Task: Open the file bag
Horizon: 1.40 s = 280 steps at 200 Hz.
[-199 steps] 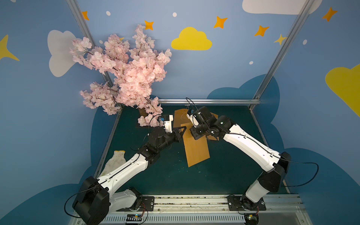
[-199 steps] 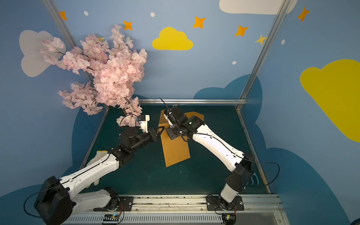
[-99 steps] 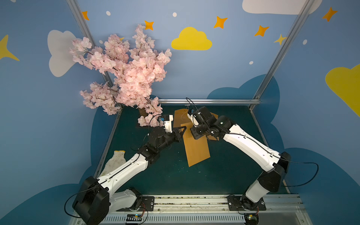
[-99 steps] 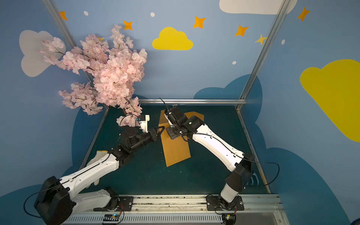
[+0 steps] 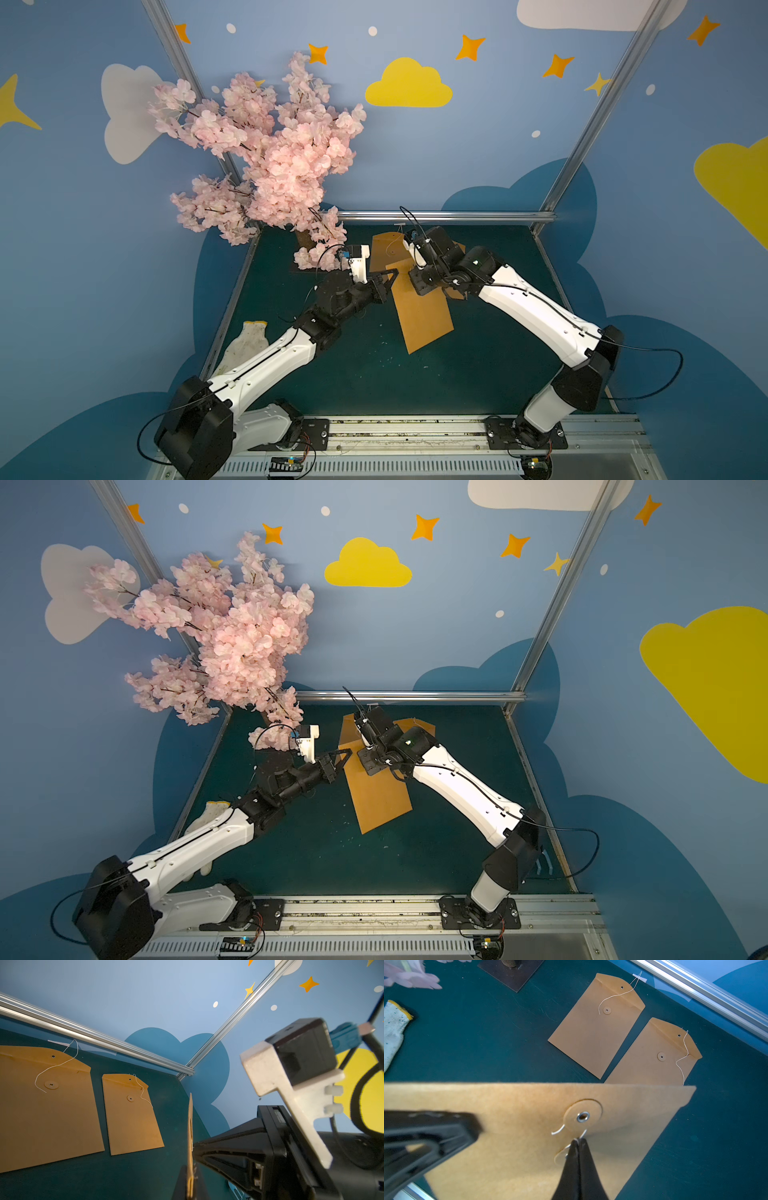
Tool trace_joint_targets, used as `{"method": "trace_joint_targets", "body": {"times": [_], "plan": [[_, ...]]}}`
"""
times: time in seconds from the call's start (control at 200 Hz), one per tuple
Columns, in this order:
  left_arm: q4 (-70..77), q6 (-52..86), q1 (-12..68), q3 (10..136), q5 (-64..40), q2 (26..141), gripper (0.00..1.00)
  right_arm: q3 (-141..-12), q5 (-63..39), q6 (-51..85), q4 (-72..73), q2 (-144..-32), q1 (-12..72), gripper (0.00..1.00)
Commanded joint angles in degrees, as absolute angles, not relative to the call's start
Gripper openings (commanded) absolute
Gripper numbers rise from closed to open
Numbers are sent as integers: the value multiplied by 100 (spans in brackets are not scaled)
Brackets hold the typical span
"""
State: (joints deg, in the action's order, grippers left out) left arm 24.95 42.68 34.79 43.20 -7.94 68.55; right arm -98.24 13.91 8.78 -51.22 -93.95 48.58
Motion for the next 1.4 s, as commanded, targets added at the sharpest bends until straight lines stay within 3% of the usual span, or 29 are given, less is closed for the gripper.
{"method": "trace_joint_targets", "body": {"times": [0.0, 0.931, 1.106, 1.397], "plan": [[2634, 4258, 3490, 4203, -1043, 6782, 2, -9756, 1566, 937, -4971, -9193, 4756, 0], [2555, 4125, 3579, 4122, -1374, 6752, 3, -9508, 1329, 1082, -4793, -8918, 4614, 0], [2611, 4130, 3586, 4124, -1118, 6775, 2, -9324, 1162, 1158, -4861, -8747, 4641, 24], [2723, 4170, 3585, 4131, -1107, 6781, 3, -9180, 960, 1173, -4861, -8701, 4632, 29]]}}
